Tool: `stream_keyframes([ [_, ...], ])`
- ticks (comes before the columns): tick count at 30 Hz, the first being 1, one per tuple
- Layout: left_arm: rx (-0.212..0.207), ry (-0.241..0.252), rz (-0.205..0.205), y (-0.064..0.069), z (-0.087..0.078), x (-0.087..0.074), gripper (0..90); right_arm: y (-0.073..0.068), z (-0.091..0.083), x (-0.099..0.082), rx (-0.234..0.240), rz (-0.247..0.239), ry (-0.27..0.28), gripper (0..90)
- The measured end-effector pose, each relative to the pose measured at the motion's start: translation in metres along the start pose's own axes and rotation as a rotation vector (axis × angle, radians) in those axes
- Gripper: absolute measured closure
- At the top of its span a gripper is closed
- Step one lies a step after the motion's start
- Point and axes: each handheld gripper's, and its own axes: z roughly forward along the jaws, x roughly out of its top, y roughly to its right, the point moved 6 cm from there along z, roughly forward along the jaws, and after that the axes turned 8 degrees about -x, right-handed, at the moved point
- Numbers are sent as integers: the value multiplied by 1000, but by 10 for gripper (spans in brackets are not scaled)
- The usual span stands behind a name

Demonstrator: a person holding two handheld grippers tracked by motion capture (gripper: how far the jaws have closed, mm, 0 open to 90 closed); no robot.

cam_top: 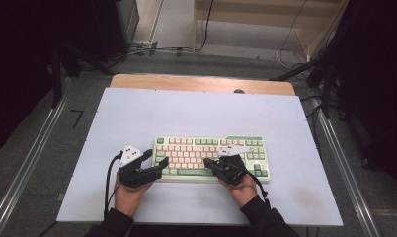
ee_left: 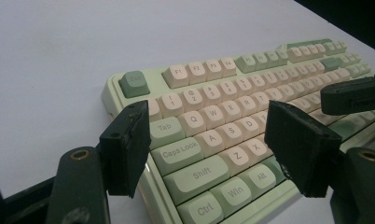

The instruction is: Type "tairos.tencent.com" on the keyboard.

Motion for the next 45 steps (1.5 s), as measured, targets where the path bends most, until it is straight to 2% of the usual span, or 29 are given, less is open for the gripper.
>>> stream_keyframes([
  [14,-14,-15,-5,2,3,-2,317,-8,10,1,6,-25,-15,874],
  [34,-22,-17,-13,2,3,-2,317,-9,13,-2,-11,-31,-24,874],
  [37,-24,-18,-17,1,3,-3,316,-8,13,-3,-4,-19,-16,874],
  [39,-28,-18,-21,1,3,-3,317,-8,7,1,-6,-14,11,872],
  [41,-31,-18,-22,1,3,-3,317,-5,1,6,5,7,35,807],
  [44,-31,-27,-20,1,5,-4,316,4,-5,10,0,39,62,587],
  [45,-33,-31,-16,1,6,-4,316,8,-6,10,-10,44,69,466],
])
